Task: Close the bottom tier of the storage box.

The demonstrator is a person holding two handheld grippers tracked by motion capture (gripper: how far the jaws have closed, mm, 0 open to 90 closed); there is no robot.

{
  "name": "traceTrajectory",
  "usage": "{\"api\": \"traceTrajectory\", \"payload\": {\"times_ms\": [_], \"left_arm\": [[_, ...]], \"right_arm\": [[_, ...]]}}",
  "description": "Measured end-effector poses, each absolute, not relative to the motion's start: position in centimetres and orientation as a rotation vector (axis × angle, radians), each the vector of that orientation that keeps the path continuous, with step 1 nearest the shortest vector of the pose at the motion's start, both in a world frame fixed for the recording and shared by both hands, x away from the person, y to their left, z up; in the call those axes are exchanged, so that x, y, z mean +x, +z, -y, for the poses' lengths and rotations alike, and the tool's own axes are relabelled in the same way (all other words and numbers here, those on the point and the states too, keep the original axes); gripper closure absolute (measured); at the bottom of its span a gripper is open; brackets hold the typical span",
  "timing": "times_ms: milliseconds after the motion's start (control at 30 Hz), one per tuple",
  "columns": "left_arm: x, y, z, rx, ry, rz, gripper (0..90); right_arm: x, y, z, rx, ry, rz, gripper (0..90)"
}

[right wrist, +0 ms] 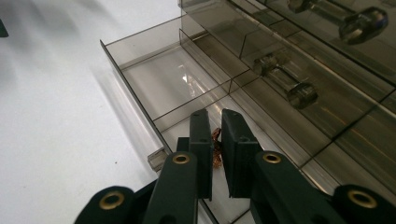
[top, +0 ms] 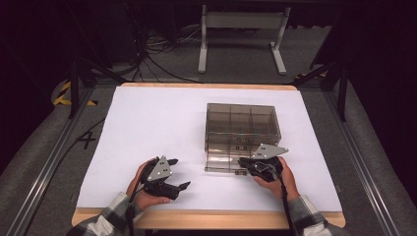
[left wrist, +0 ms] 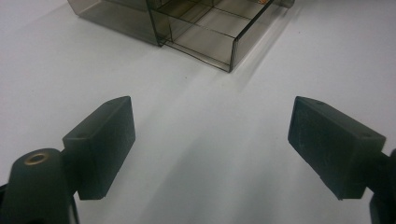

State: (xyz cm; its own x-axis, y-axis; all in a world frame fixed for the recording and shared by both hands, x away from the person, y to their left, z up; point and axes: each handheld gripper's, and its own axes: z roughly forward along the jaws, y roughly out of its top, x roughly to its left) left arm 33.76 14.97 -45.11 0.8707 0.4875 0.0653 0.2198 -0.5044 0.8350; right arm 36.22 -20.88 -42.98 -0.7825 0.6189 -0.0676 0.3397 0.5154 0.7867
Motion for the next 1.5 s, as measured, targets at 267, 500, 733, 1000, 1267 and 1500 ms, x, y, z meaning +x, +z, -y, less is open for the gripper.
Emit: {"api": "traceTrajectory", "payload": {"times_ms": [267, 500, 733, 1000, 1267, 1500], "left_arm": [[33.8, -45.1, -15.0, 2.108, 0.365, -0.515, 15.3], [33.7, -45.1, -15.0, 2.111, 0.369, -0.514, 15.5], [33.6, -45.1, -14.9, 2.118, 0.365, -0.504, 18.0], [33.5, -45.0, -14.4, 2.115, 0.319, -0.475, 28.7], [33.5, -44.9, -13.3, 2.080, 0.281, -0.450, 33.0], [33.6, -44.8, -12.1, 2.085, 0.272, -0.423, 36.8]], "right_arm": [[36.1, -43.0, 20.9, 0.798, 1.151, -2.415, 80.6], [35.9, -42.6, 21.2, 0.798, 1.164, -2.390, 77.4], [35.4, -41.4, 22.0, 0.788, 1.196, -2.329, 79.1], [34.6, -38.5, 24.2, 0.760, 1.259, -2.170, 90.0], [35.1, -36.0, 27.7, 0.852, 1.271, -1.978, 90.0], [37.0, -36.0, 29.2, 0.931, 1.223, -1.903, 90.0]]}}
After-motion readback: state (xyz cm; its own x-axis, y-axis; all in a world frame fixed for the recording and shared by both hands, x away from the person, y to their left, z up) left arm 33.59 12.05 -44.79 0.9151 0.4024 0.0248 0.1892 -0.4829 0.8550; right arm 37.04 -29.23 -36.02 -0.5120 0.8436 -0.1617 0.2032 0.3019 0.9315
